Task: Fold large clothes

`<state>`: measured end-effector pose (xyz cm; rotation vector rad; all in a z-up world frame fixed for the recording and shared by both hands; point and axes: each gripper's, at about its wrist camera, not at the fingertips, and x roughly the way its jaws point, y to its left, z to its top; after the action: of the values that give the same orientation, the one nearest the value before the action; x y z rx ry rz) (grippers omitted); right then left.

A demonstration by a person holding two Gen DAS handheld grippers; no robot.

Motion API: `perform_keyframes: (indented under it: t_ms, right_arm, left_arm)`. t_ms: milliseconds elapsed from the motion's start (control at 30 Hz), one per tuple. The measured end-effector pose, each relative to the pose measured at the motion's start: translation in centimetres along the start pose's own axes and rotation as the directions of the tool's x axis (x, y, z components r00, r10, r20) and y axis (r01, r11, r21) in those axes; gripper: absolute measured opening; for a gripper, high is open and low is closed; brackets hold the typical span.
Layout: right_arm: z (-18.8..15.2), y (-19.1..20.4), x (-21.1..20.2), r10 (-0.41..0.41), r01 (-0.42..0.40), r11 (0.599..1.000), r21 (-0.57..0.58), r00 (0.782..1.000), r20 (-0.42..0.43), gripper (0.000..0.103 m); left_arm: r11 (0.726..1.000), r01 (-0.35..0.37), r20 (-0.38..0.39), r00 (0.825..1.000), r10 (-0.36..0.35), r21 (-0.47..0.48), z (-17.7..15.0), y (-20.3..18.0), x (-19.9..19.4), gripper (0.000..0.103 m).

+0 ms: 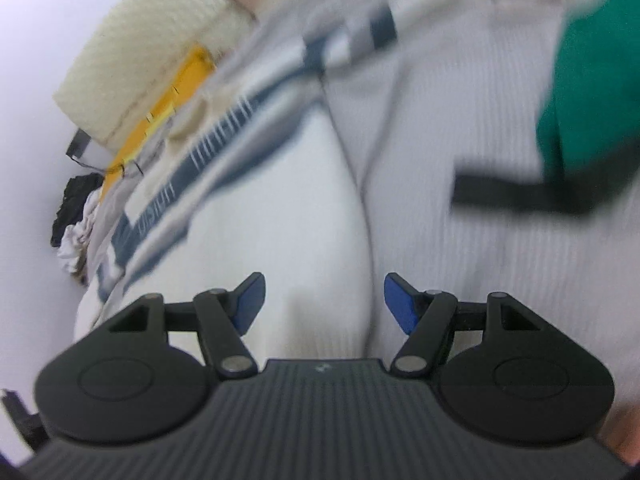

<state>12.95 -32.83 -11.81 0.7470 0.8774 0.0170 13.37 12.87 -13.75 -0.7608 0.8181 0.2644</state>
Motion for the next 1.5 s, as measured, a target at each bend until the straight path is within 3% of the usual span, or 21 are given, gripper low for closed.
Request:
perform_keyframes:
  t_ms: [133, 200, 267, 400, 467, 567, 667, 733, 767, 833, 933, 1067, 1233, 1367, 1500]
  right_arm:
    - [-0.2, -0.5, 1.7, 0.024, -0.021, 0.999, 0.036, 0.997, -0.071, 0.070]
    - [-0.2, -0.5, 2.2, 0.092, -0.087, 0.994, 0.062, 0.992, -0.088, 0.070]
    - [-0.2, -0.1, 2.5, 0.194, -0.185, 0.978, 0.095, 0.976, -0.100, 0.071]
    - [-0.4, 0.7, 1.7, 0.371, -0.363, 0.926, 0.104, 0.925, -0.077, 0.071]
    - [-0.3, 0.8, 1.2, 0.415, -0.408, 0.908, 0.093, 0.907, -0.070, 0.070]
    - [-0.4, 0.7, 1.5, 0.368, -0.363, 0.929, 0.072, 0.926, -0.086, 0.070]
    - [-0.6, -0.2, 2.7, 0.235, -0.230, 0.972, 0.056, 0.962, -0.136, 0.069]
    - [-0.7, -0.5, 3.2, 0.193, -0.189, 0.981, 0.046, 0.970, -0.146, 0.055]
    - [-0.6, -0.5, 3.3, 0.185, -0.181, 0.983, 0.038, 0.972, -0.144, 0.053]
    - [-0.5, 0.1, 3.0, 0.158, -0.160, 0.987, -0.003, 0.978, -0.134, 0.035]
    - [-0.6, 0.7, 2.1, 0.157, -0.163, 0.985, -0.051, 0.982, -0.107, 0.017]
    - [-0.4, 1.5, -0.6, 0.198, -0.199, 0.975, -0.101, 0.980, -0.015, 0.015]
    - [0.2, 2.2, -5.2, 0.263, -0.252, 0.960, -0.122, 0.961, 0.089, 0.013]
    - [0.2, 2.9, -8.0, 0.268, -0.252, 0.958, -0.135, 0.956, 0.119, 0.013]
    - [-0.9, 2.9, -10.6, 0.212, -0.198, 0.968, -0.156, 0.974, 0.081, 0.013]
  left_arm:
    - [1.000, 0.000, -0.016, 1.000, 0.000, -0.024, -0.1, 0.4, 0.8, 0.078]
    - [0.999, 0.040, -0.041, 0.998, -0.041, -0.021, -0.4, 0.1, 0.9, 0.078]
    - [0.993, 0.111, -0.079, 0.990, -0.113, -0.030, -0.9, -0.2, 1.0, 0.078]
    - [0.963, 0.262, -0.136, 0.954, -0.268, -0.059, -1.7, -0.6, 0.9, 0.078]
    - [0.968, 0.251, -0.142, 0.957, -0.252, -0.025, -2.2, -1.2, 0.6, 0.078]
    - [0.982, 0.188, -0.189, 0.964, -0.188, -0.014, -2.8, -1.2, 1.4, 0.074]
    - [0.987, 0.157, -0.183, 0.970, -0.157, -0.017, -3.3, -1.1, 1.4, 0.063]
    - [0.990, 0.142, -0.173, 0.974, -0.144, -0.028, -3.4, -0.7, 1.2, 0.047]
    - [0.988, 0.146, -0.164, 0.975, -0.151, -0.039, -3.5, -0.5, 1.2, 0.042]
    - [0.986, 0.158, -0.145, 0.976, -0.165, -0.060, -3.3, 0.0, 1.1, 0.024]
    - [0.974, 0.206, -0.113, 0.970, -0.216, -0.093, -3.0, 0.3, 0.1, 0.019]
    - [0.962, 0.264, -0.062, 0.961, -0.268, -0.066, -2.4, -0.4, -2.6, 0.017]
    - [0.948, 0.317, -0.021, 0.948, -0.317, 0.009, -1.3, -1.7, -7.6, 0.016]
    - [0.942, 0.327, -0.029, 0.945, -0.325, 0.079, -0.8, -2.3, -11.4, 0.016]
    - [0.947, 0.284, -0.067, 0.959, -0.277, 0.153, -1.0, -2.8, -14.3, 0.016]
